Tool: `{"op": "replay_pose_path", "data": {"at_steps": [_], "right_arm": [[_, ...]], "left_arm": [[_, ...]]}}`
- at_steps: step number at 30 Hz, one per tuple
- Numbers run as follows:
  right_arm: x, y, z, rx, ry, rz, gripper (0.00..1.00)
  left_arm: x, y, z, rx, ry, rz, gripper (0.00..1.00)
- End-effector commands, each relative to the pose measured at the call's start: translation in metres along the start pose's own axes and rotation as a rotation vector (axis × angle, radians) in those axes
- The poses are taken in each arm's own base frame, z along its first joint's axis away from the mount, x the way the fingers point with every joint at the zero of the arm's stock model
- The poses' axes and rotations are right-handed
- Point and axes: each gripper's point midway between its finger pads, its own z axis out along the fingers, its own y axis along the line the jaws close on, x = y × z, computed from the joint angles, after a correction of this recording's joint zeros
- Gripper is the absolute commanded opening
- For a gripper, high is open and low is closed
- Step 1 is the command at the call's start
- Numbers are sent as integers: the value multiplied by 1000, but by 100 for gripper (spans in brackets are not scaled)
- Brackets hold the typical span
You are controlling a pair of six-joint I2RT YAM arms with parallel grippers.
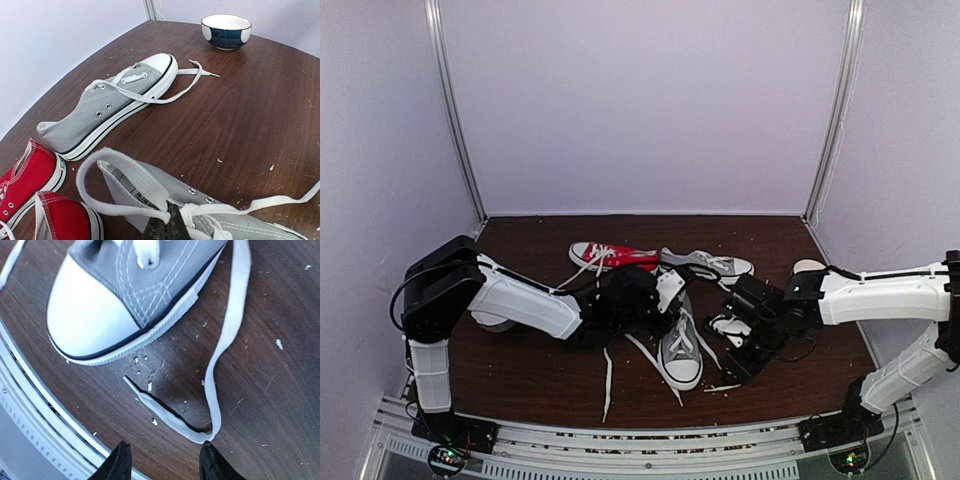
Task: Tie the shoes
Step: Pick up the half-tied shoelace from the center of the board.
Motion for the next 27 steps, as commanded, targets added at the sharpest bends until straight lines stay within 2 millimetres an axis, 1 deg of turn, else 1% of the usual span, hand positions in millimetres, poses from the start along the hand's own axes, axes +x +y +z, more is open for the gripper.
{"op": "replay_pose_path", "data": {"at_steps": [1,6,10,12,16,20,22,23,25,26,27], "right_arm": [[7,11,13,-12,99,-78,47],[8,23,22,29,149,-180,47],[11,22,29,98,184,-241,46],[13,20,33,128,203,-264,45],[16,7,40,202,238,-272,44],[15,4,46,222,252,-276,41],[14,2,48,236,258,-278,36],[14,1,49,241,264,-279,29],[14,-1,48,254,263,-279,10],[13,0,46,252,255,-281,4],[11,2,43,237,241,-281,0]], "left_arm": [[-20,2,-6,-5,-76,-14,0],[-20,2,-6,-8,-77,-14,0],[-20,2,-6,-6,-76,-14,0],[-20,2,-5,-7,-76,-14,0],[-20,3,-5,-8,-75,-17,0],[-20,3,-5,-7,-72,-16,0],[-20,3,-5,-8,-72,-16,0],[-20,3,-5,-8,-73,-16,0],[-20,3,-5,-8,-73,-18,0],[-20,3,-5,-8,-72,-18,0],[-19,3,-5,-8,-72,-17,0]]}}
